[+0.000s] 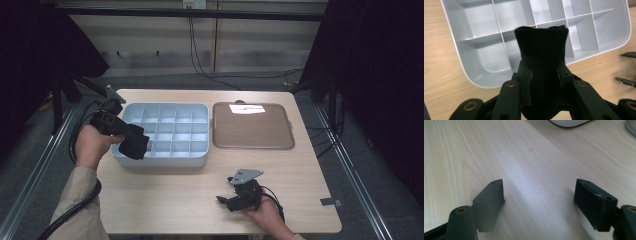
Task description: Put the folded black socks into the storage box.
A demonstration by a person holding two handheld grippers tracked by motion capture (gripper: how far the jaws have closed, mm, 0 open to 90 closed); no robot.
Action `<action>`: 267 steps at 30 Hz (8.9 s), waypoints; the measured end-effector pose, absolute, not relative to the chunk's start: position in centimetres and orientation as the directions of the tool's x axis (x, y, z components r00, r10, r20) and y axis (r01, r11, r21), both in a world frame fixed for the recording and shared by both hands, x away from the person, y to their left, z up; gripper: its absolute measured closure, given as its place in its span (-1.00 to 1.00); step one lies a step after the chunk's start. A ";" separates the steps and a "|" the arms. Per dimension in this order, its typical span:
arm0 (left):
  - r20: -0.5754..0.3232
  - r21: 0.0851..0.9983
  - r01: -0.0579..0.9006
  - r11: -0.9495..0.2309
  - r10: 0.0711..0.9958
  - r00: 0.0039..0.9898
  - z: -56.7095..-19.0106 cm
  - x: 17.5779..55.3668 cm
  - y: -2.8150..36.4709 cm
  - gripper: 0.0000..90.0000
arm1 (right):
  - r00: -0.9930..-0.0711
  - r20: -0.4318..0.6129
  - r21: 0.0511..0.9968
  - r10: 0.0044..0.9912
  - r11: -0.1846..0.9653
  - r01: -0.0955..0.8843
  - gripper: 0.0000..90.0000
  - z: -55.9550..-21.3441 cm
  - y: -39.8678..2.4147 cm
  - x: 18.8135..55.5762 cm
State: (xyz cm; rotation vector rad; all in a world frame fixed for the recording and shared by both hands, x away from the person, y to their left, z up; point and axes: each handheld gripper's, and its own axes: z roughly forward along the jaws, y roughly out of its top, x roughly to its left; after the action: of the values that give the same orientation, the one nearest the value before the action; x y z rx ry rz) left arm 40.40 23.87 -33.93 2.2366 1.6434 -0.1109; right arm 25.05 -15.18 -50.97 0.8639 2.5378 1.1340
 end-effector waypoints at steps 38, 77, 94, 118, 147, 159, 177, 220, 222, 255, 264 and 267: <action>-0.208 0.207 0.951 -0.231 0.939 0.274 -36.3 42.2 26.3 0.57 | -0.800 0.029 0.738 0.600 0.527 0.422 -0.47 -51.0 -15.2 25.0; -0.082 0.155 0.955 -0.253 0.960 0.268 -39.5 43.5 26.6 0.57 | -0.799 0.027 0.740 0.601 0.525 0.420 -0.47 -51.0 -15.2 25.0; -0.062 0.166 0.958 -0.236 0.967 0.249 -40.1 43.4 26.3 0.53 | -0.798 0.027 0.740 0.601 0.525 0.420 -0.47 -51.0 -15.2 25.0; -0.079 0.177 0.965 -0.193 0.975 0.209 -37.7 43.2 26.8 0.33 | -0.799 0.027 0.738 0.601 0.527 0.421 -0.47 -51.0 -15.2 25.0; -0.107 0.150 0.968 -0.202 0.970 0.219 -38.1 43.3 26.4 0.87 | -0.799 0.027 0.739 0.601 0.527 0.421 -0.47 -51.0 -15.2 25.0; -0.124 0.145 0.969 -0.200 0.968 0.218 -39.4 43.2 26.3 0.91 | -0.799 0.028 0.740 0.601 0.525 0.421 -0.47 -51.0 -15.2 25.0; -0.115 0.144 0.969 -0.201 0.969 0.219 -40.3 43.0 26.1 0.93 | -0.799 0.027 0.740 0.601 0.525 0.420 -0.47 -51.0 -15.2 25.0; -0.147 0.147 0.970 -0.194 0.965 0.215 -44.0 42.7 26.1 0.94 | -0.798 0.027 0.740 0.602 0.525 0.421 -0.47 -51.0 -15.2 25.0; -0.147 0.151 0.970 -0.192 0.966 0.214 -44.0 42.7 26.1 0.93 | -0.798 0.027 0.740 0.603 0.524 0.421 -0.47 -51.0 -15.2 25.0; -0.111 0.216 0.958 -0.190 0.970 0.218 -40.0 42.1 26.5 0.36 | -0.799 0.029 0.740 0.601 0.525 0.422 -0.48 -51.0 -15.2 25.0; -0.098 0.228 0.950 -0.215 0.965 0.242 -39.0 41.9 26.5 0.23 | -0.799 0.029 0.740 0.601 0.525 0.422 -0.48 -51.0 -15.2 25.0; -0.097 0.227 0.949 -0.220 0.964 0.247 -38.8 41.9 26.4 0.15 | -0.799 0.029 0.740 0.601 0.525 0.422 -0.48 -51.0 -15.2 25.0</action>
State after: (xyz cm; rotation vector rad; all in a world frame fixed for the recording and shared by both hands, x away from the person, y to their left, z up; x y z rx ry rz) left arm 41.88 26.41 -38.84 2.2799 1.7898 0.0939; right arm 25.02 -15.17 -50.99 0.8656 2.5354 1.1362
